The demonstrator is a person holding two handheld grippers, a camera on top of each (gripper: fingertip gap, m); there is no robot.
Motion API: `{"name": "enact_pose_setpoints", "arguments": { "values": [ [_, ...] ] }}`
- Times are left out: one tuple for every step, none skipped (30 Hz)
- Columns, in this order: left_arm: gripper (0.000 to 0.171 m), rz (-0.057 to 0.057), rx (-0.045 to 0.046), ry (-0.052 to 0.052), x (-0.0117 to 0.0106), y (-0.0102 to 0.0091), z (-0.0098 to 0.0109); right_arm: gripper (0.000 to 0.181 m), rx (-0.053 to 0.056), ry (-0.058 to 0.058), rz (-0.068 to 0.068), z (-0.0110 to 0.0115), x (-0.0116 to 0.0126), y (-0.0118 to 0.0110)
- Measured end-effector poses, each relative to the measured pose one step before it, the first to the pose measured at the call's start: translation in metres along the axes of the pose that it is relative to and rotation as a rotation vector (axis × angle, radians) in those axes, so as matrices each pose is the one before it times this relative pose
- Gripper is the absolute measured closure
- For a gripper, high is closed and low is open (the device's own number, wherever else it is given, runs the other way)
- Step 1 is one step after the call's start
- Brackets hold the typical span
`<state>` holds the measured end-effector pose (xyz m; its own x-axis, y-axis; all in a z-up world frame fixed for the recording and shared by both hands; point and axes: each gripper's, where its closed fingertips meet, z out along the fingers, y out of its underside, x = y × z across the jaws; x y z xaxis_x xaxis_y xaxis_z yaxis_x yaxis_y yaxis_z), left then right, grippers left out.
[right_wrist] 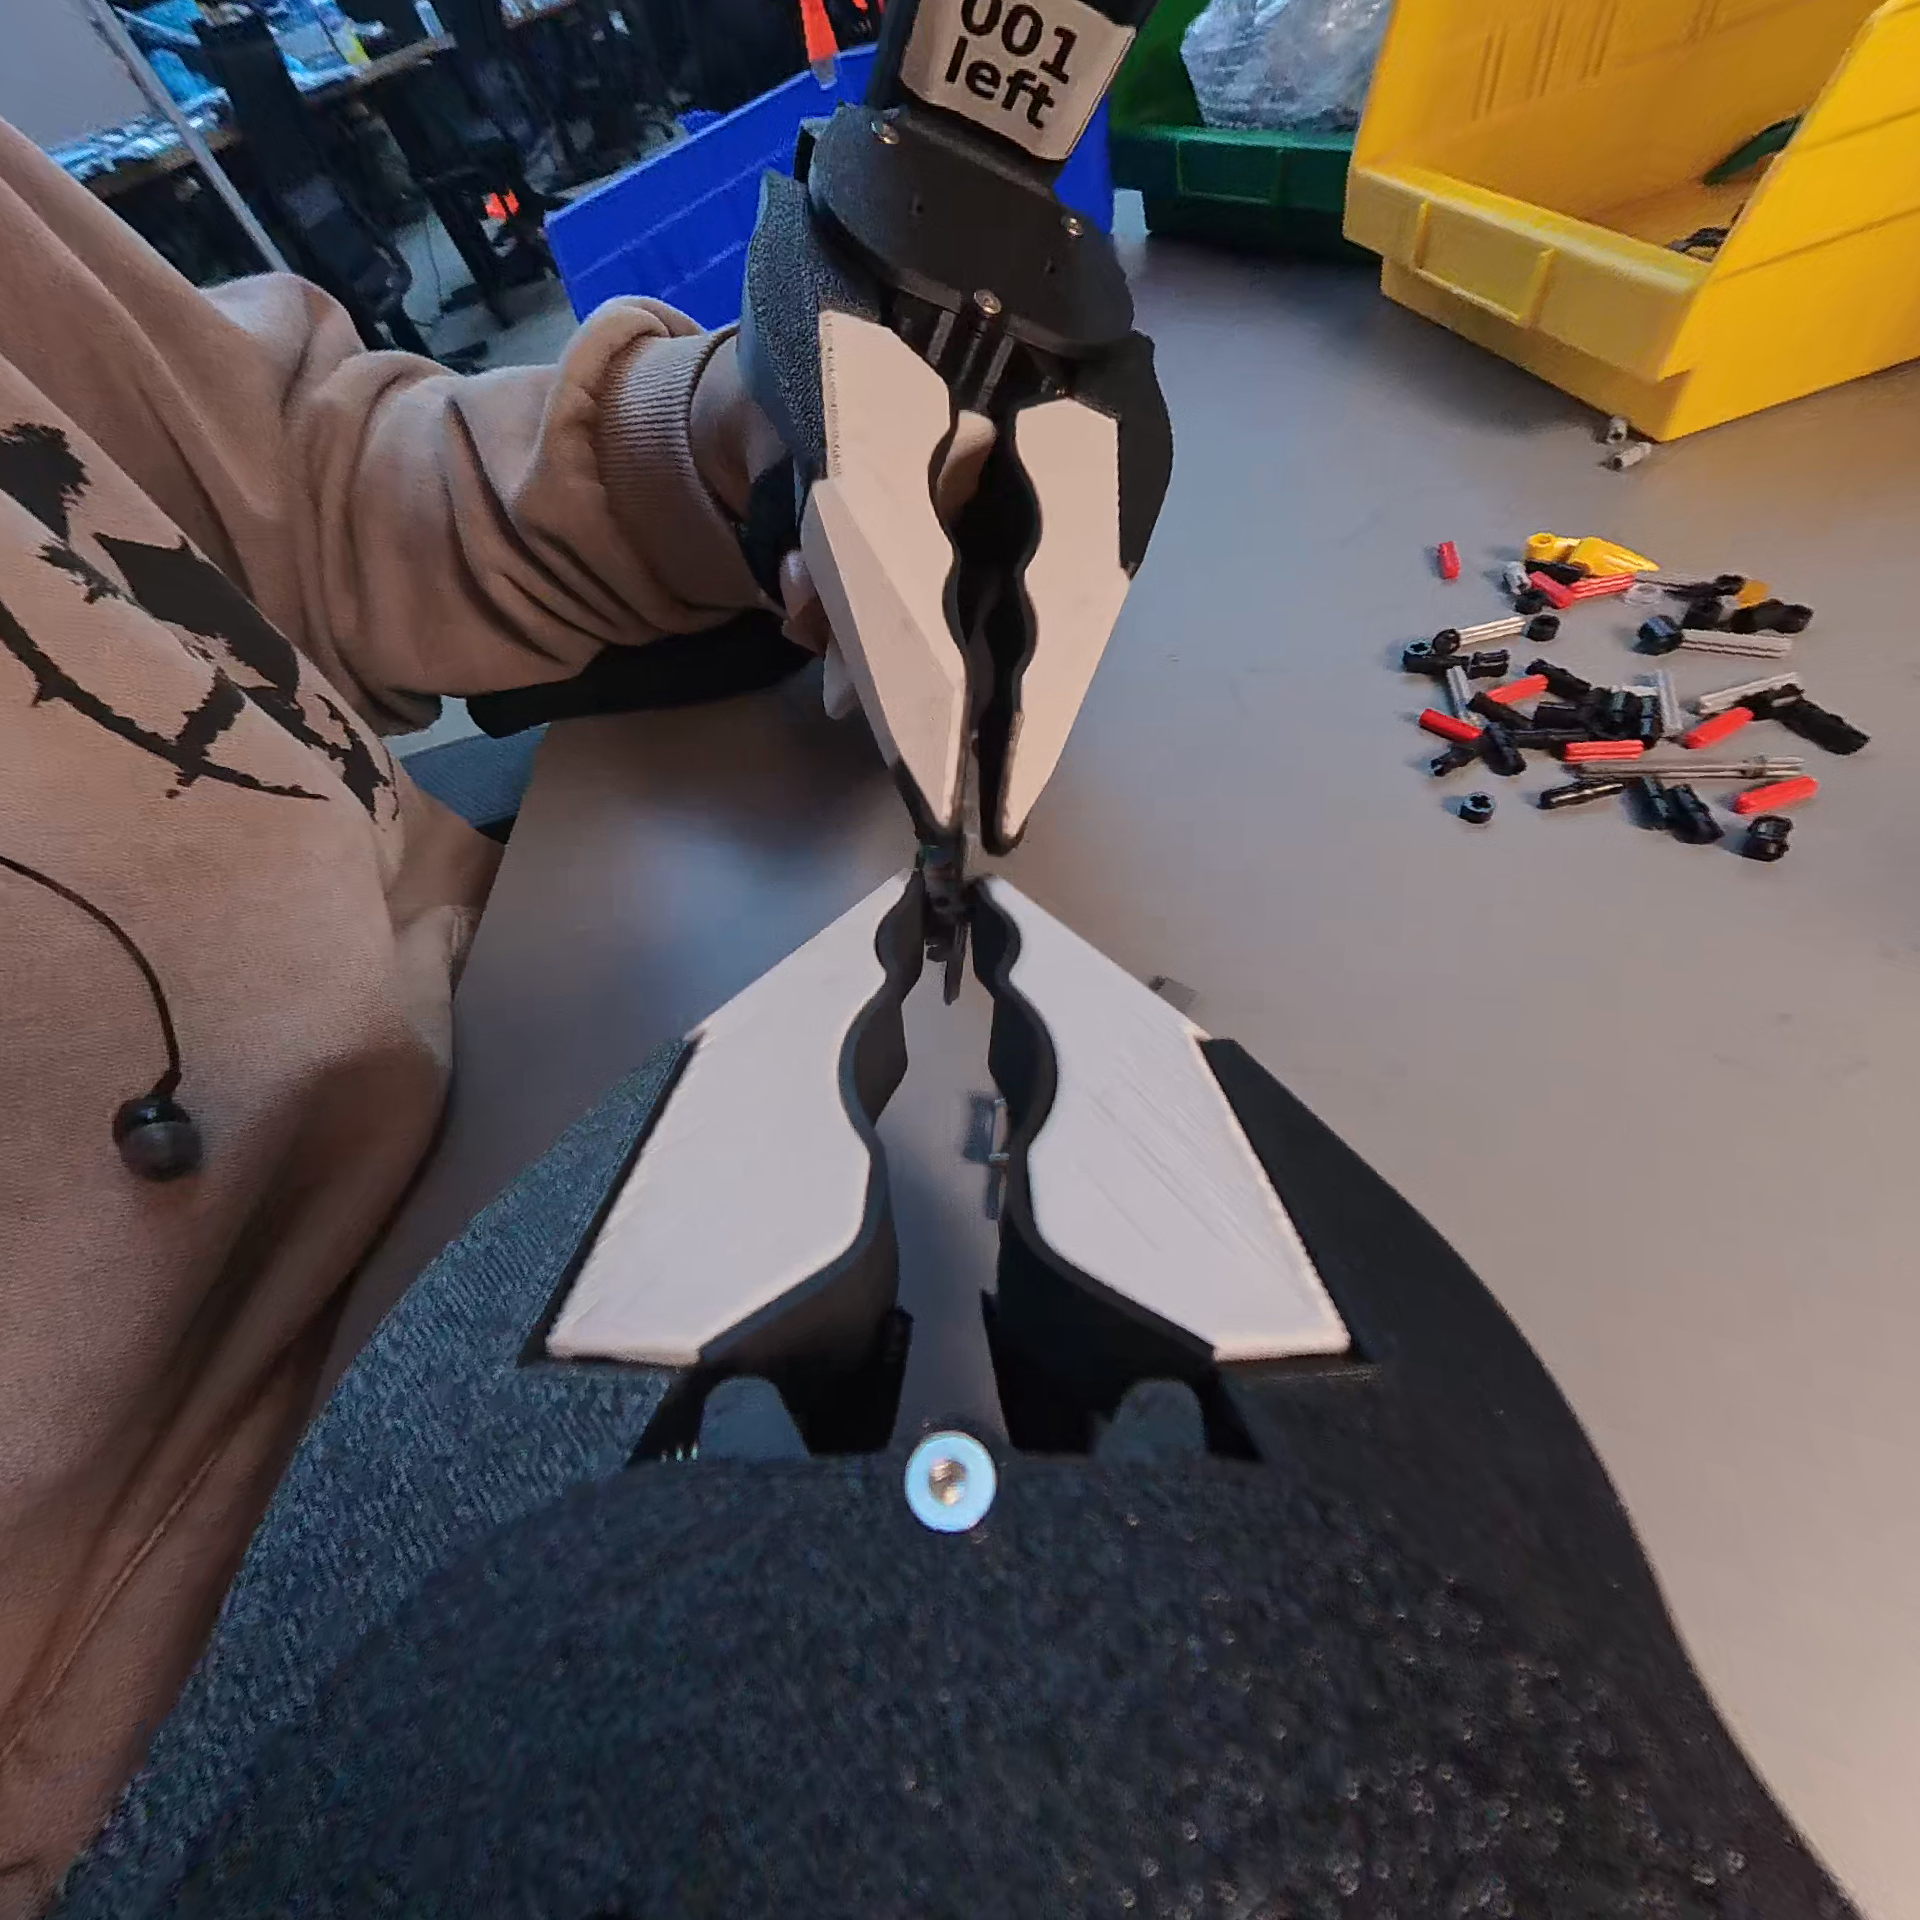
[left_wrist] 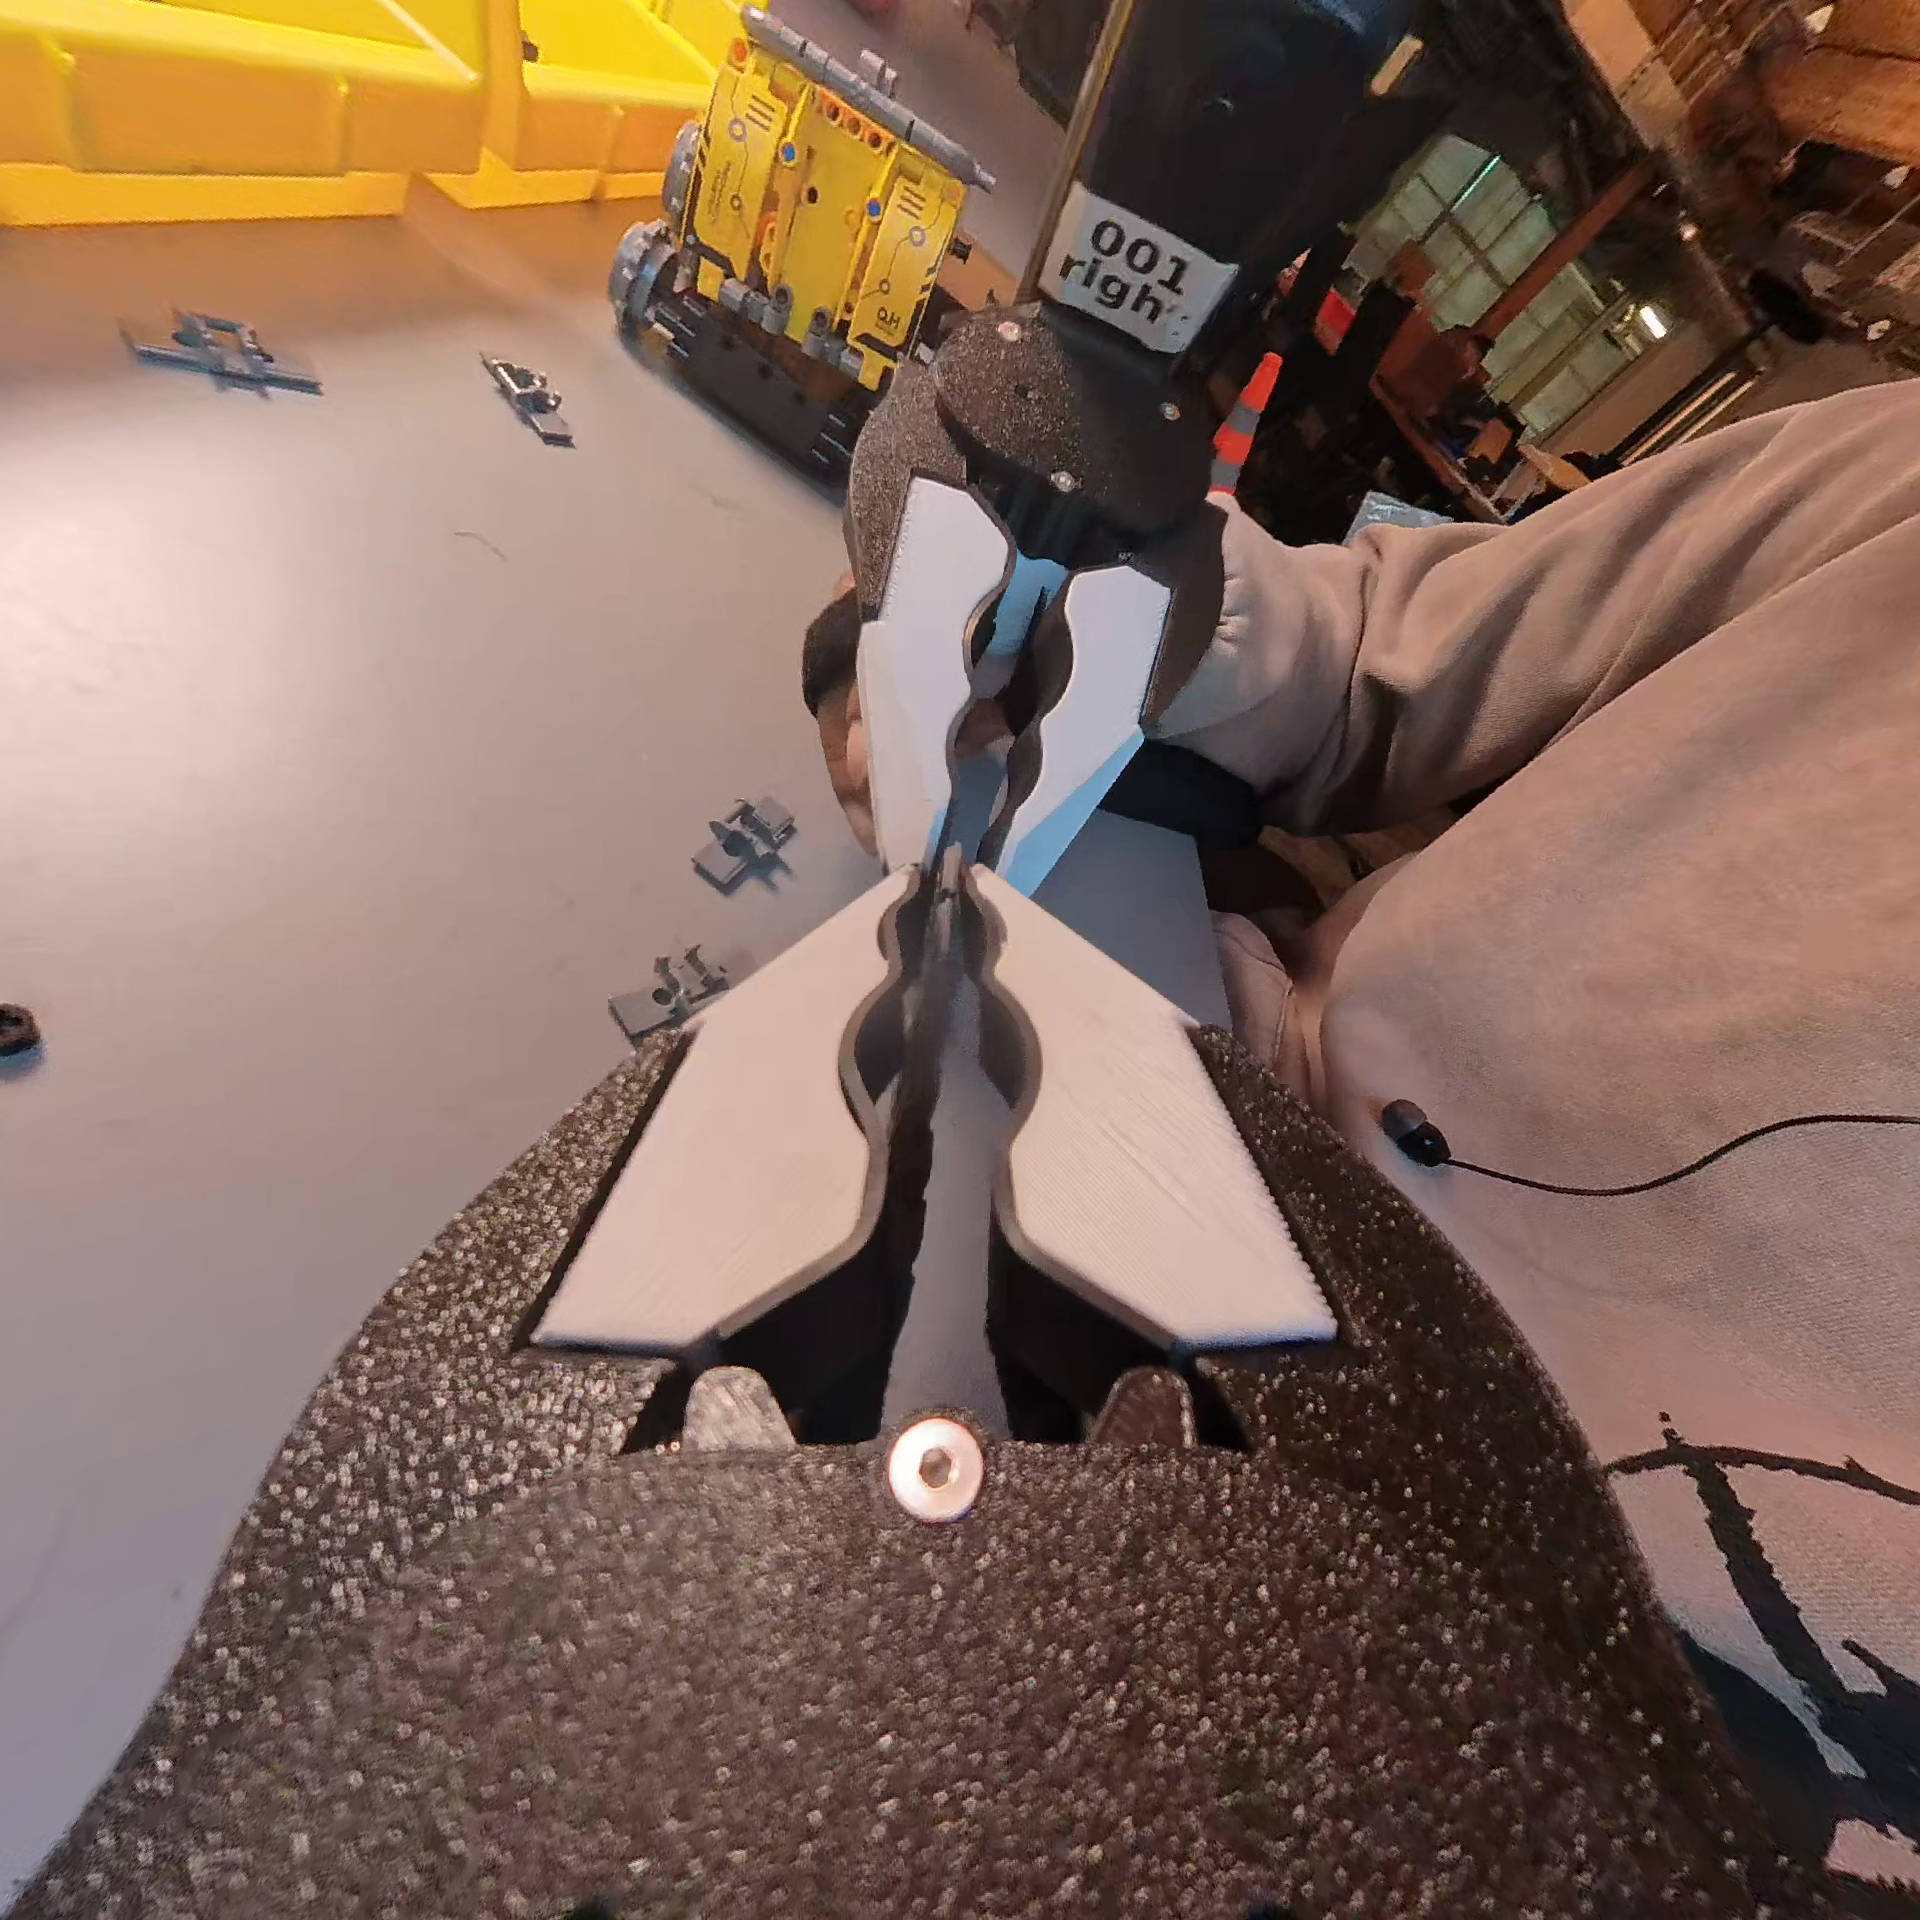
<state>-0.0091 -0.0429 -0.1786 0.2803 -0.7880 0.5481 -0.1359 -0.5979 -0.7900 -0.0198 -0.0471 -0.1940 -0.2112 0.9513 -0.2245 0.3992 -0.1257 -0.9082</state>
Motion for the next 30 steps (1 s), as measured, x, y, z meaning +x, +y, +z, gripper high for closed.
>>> {"name": "enact_pose_setpoints", "arguments": {
  "values": [
    [0.163,0.0082,0.00514,0.0104,0.00213,-0.00144,-0.00274,0.175,0.0058,-0.0187,0.0169,-0.00162,-0.00129,-0.00047],
    [0.161,0.0097,-0.00279,0.0005,0.0007,0.00003,-0.00208,0.175,0.0096,-0.0007,0.0166,-0.00177,0.0015,-0.00052],
    [0.16,0.0122,-0.00811,-0.0067,-0.00043,0.00125,-0.00084,0.175,0.01,-0.0035,0.0089,-0.00159,0.00042,-0.00067],
    [0.161,0.0127,-0.01996,-0.0082,-0.00064,0.00352,0.00049,0.175,0.0066,-0.0118,0.0068,-0.00111,-0.00161,-0.00064],
    [0.163,0.0142,-0.02211,-0.0078,-0.00065,0.00399,0.00143,0.175,0.0061,-0.0066,0.0024,-0.0006,-0.00131,-0.00076],
    [0.166,0.0123,-0.00777,-0.0103,-0.00087,0.00131,0.00108,0.175,-0.0042,-0.0021,0.0005,-0.00002,-0.0005,0.00087],
    [0.168,0.0068,0.00021,-0.0113,-0.00104,-0.00024,0.00018,0.175,-0.0061,0.0069,-0.0039,0.00045,0.00078,0.00135],
    [0.169,0.0006,-0.00146,0.0014,0.00056,0.00001,0.00005,0.175,-0.0001,0.006,-0.0025,-0.00025,0.00073,0.00008],
    [0.169,-0.0059,0.00285,0.0056,0.00084,-0.0007,-0.00019,0.175,0.0037,-0.0031,0.0004,-0.0005,-0.00055,-0.00077],
    [0.169,-0.0087,0.00497,0.0024,0.0001,-0.0009,-0.0004,0.175,0.0089,0.0025,0.0008,-0.00053,0.00009,-0.00144],
    [0.169,-0.0109,-0.00236,0.001,-0.00036,0.00035,-0.0003,0.174,0.0126,0.0022,-0.0026,-0.00048,0.00003,-0.00183],
    [0.169,-0.0071,-0.00873,-0.0063,-0.00136,0.00153,-0.00014,0.167,0.0218,-0.005,0.0017,-0.00094,-0.00105,-0.00352],
    [0.169,-0.0001,-0.00274,-0.002,-0.00058,0.00086,0.00001,0.163,0.0201,-0.0046,0.011,-0.00126,-0.0002,-0.00381],
    [0.169,-0.001,-0.00044,0.0067,0.00084,0.00036,0.00019,0.165,0.0127,0.0002,0.0129,-0.00101,0.00107,-0.00241],
    [0.169,0.0013,-0.00253,0.0044,0.00093,0.0003,0.00054,0.171,-0.0012,0.0041,0.0073,-0.00046,0.00167,0.00018],
    [0.169,0.0058,-0.00574,-0.0013,0.0002,0.00081,0.00074,0.177,-0.0025,0.0097,-0.0047,-0.00018,0.00149,0.00085],
    [0.169,0.0066,-0.00598,-0.0034,0.00009,0.00085,0.00076,0.179,-0.0034,0.0043,-0.0058,0.00004,0.00046,0.0009],
    [0.169,0.0047,-0.00236,-0.0039,-0.00017,0.00051,0.00041,0.18,-0.0045,-0.0019,0.0022,0.00021,-0.00028,0.00098],
    [0.169,-0.0001,0.00241,-0.0022,-0.00037,-0.00004,0.00026,0.18,-0.0013,-0.0018,0.0043,0.00011,0.00013,0.00055],
    [0.169,-0.0034,0.00357,0.0001,-0.00052,-0.00013,0.00005,0.179,0.0001,0.002,0.0036,-0.00003,0.00062,0.00024],
    [0.169,-0.0026,-0.0001,0.0022,-0.00012,0.00021,0.00013,0.179,-0.0013,0.0022,0.0004,0.00006,0.00041,0.00009],
    [0.169,0.0005,-0.00192,0.0015,0.00009,0.00031,0.00023,0.178,-0.0057,-0.0006,-0.0011,0.00053,-0.00013,0.00089],
    [0.169,0.0017,-0.00175,0.0009,0.00019,0.00027,0.00036,0.177,-0.0066,-0.0021,-0.0006,0.00091,-0.0005,0.00125],
    [0.169,0.0014,-0.00344,0.0024,0.00057,0.00067,0.00035,0.178,-0.0043,-0.0018,-0.0018,0.00074,-0.00067,0.00102],
    [0.169,0.0026,-0.00384,-0.0008,0.00006,0.0007,0.00041,0.178,-0.0073,-0.0026,-0.0021,0.00065,-0.00054,0.00132],
    [0.169,0.0015,-0.00055,-0.0042,-0.0006,0.00017,0.00017,0.179,-0.002,-0.0016,-0.0027,-0.00011,-0.00026,0.00023],
    [0.169,-0.0004,0.00407,0.0,-0.0001,-0.00067,-0.00024,0.18,0.0042,0.0001,-0.0026,-0.00049,-0.00011,-0.00079],
    [0.169,-0.0007,0.00217,0.0025,0.00031,-0.00039,-0.00006,0.18,0.0017,-0.0032,0.0028,-0.00018,-0.00037,-0.00056],
    [0.168,0.0013,0.00177,-0.0004,0.0,-0.00008,0.00023,0.18,-0.0016,-0.0035,0.002,0.00001,-0.00041,0.00011],
    [0.168,0.0014,0.00404,0.0001,0.00005,-0.0004,0.00039,0.18,-0.0018,-0.0023,-0.0022,0.00006,-0.00055,0.00021]
  ]
}}
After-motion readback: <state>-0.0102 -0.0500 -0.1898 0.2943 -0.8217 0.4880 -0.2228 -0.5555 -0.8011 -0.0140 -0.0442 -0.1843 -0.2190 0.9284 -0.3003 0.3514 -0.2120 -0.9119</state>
